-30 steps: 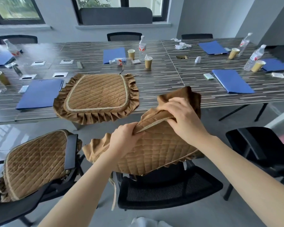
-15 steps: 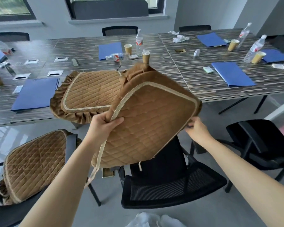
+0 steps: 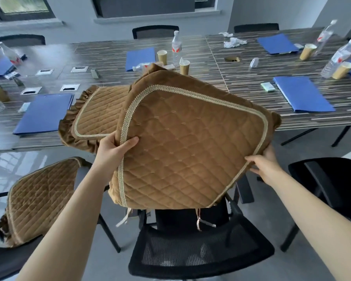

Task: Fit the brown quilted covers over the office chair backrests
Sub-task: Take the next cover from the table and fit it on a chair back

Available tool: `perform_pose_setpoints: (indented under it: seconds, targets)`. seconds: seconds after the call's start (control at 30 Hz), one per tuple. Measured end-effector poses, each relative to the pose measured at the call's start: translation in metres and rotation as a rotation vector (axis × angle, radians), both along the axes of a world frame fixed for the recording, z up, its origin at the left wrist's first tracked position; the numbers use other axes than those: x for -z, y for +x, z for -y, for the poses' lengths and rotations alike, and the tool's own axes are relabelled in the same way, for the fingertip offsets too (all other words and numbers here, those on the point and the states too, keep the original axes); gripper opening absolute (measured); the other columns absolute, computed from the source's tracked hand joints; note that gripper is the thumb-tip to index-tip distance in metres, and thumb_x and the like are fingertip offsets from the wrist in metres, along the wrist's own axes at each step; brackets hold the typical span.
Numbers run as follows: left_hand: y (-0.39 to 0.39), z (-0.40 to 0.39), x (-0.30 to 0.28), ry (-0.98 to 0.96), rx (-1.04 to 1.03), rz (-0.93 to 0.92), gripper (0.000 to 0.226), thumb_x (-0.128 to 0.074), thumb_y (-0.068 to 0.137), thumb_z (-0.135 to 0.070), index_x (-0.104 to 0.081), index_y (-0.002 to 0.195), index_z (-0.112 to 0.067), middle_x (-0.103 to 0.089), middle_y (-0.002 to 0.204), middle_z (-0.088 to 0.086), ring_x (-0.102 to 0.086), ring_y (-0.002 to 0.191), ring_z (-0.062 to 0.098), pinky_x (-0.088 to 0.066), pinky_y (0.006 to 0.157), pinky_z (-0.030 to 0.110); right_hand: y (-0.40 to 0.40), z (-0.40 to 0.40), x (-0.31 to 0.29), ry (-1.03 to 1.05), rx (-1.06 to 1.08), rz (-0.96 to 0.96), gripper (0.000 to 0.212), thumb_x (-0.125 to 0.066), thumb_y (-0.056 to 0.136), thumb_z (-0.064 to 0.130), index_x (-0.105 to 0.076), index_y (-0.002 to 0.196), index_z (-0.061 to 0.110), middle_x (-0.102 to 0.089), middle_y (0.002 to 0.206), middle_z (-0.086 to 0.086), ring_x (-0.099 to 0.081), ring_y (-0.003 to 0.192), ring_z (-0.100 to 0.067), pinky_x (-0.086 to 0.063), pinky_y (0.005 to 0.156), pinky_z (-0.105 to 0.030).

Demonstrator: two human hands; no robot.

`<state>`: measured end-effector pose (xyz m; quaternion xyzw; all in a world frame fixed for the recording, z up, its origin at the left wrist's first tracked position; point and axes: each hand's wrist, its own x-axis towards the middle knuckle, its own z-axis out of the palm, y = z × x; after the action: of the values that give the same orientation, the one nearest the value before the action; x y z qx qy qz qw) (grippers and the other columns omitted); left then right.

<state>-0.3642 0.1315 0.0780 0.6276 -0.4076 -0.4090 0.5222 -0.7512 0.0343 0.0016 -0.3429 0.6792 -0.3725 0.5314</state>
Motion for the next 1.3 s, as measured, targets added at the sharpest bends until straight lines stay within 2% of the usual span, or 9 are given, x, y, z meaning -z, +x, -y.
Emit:
perform_pose_setpoints:
  seconds: [0.07,0.17,0.27,0.4,0.67,0.8,0.9,1.2,1.3]
  targets:
    - [-0.013,0.018,0.008,0.023,-0.061,0.091,0.014,-0.076,0.081,-0.023,-0.072,0.095,-0.025,-0.076,0.096,-0.002,-0.07,0.097,0.023,-0.057,0.084,0.038,-0.014,0.017,0.002,-0.035,0.011,-0.059,0.07,-0.069,0.079,-0.002,-0.036,0.132,0.029,-0.052,0.121,0.002,-0.054,0.107,-0.022,-0.05,0.086,-0.043]
    - [-0.03,0.049,0.028,0.068,-0.164,0.262,0.036,-0.074,0.077,-0.033,-0.063,0.108,-0.02,-0.071,0.105,-0.001,-0.066,0.1,0.021,-0.055,0.089,0.042,-0.03,0.047,0.003,-0.095,0.042,-0.191,0.066,-0.075,0.077,0.008,-0.034,0.128,0.02,-0.053,0.127,-0.007,-0.055,0.114,-0.029,-0.046,0.1,-0.048]
    - [-0.047,0.068,0.06,0.14,-0.309,0.344,0.045,-0.07,0.081,-0.031,-0.055,0.122,-0.018,-0.066,0.116,0.0,-0.062,0.107,0.024,-0.05,0.094,0.044,-0.037,0.067,0.005,-0.161,-0.008,-0.28,0.068,-0.071,0.083,0.008,-0.028,0.136,0.007,-0.049,0.136,-0.013,-0.049,0.124,-0.029,-0.036,0.099,-0.03]
    - [-0.07,0.07,0.11,0.273,-0.477,0.303,0.04,-0.064,0.088,-0.018,-0.052,0.126,-0.014,-0.063,0.122,0.007,-0.058,0.113,0.03,-0.047,0.094,0.043,-0.04,0.076,0.023,-0.211,-0.079,-0.322,0.065,-0.069,0.085,0.007,-0.03,0.136,0.001,-0.048,0.138,-0.016,-0.047,0.126,-0.03,-0.035,0.099,-0.029]
    - [-0.079,0.018,0.218,0.582,-0.588,0.229,0.041,-0.059,0.091,-0.02,-0.049,0.131,-0.017,-0.061,0.127,0.01,-0.055,0.119,0.035,-0.044,0.098,0.049,-0.033,0.052,0.101,-0.108,-0.249,-0.419,0.041,-0.061,0.09,0.005,-0.04,0.125,0.002,-0.053,0.108,-0.004,-0.054,0.096,-0.016,-0.04,0.08,-0.025]
    - [-0.086,-0.007,0.264,0.734,-0.652,0.21,0.03,-0.052,0.094,-0.016,-0.05,0.123,-0.007,-0.061,0.12,0.017,-0.053,0.114,0.041,-0.04,0.089,0.045,-0.028,0.038,0.145,-0.071,-0.325,-0.532,0.031,-0.068,0.086,0.01,-0.047,0.108,0.011,-0.05,0.107,-0.008,-0.059,0.097,-0.028,-0.051,0.09,-0.045]
    - [-0.092,-0.018,0.305,0.832,-0.668,0.203,0.03,-0.053,0.095,-0.018,-0.049,0.121,-0.004,-0.06,0.12,0.02,-0.053,0.114,0.045,-0.041,0.092,0.049,-0.02,0.034,0.169,-0.073,-0.369,-0.603,0.032,-0.067,0.086,0.01,-0.047,0.112,0.008,-0.043,0.105,-0.004,-0.058,0.098,-0.029,-0.049,0.09,-0.042]
    - [-0.072,0.02,0.388,0.9,-0.656,0.245,0.03,-0.055,0.095,-0.017,-0.046,0.113,0.006,-0.055,0.117,0.027,-0.052,0.108,0.047,-0.04,0.083,0.046,0.026,0.082,0.243,-0.194,-0.533,-0.917,0.034,-0.065,0.085,0.007,-0.041,0.11,0.005,-0.044,0.106,-0.016,-0.05,0.097,-0.032,-0.049,0.08,-0.041]
    - [-0.059,0.043,0.415,0.887,-0.593,0.304,0.031,-0.056,0.095,-0.017,-0.047,0.115,0.005,-0.054,0.118,0.027,-0.053,0.108,0.046,-0.041,0.084,0.046,0.047,0.116,0.276,-0.171,-0.564,-0.959,0.044,-0.061,0.088,0.009,-0.037,0.124,0.006,-0.043,0.115,-0.02,-0.047,0.101,-0.034,-0.047,0.082,-0.044]
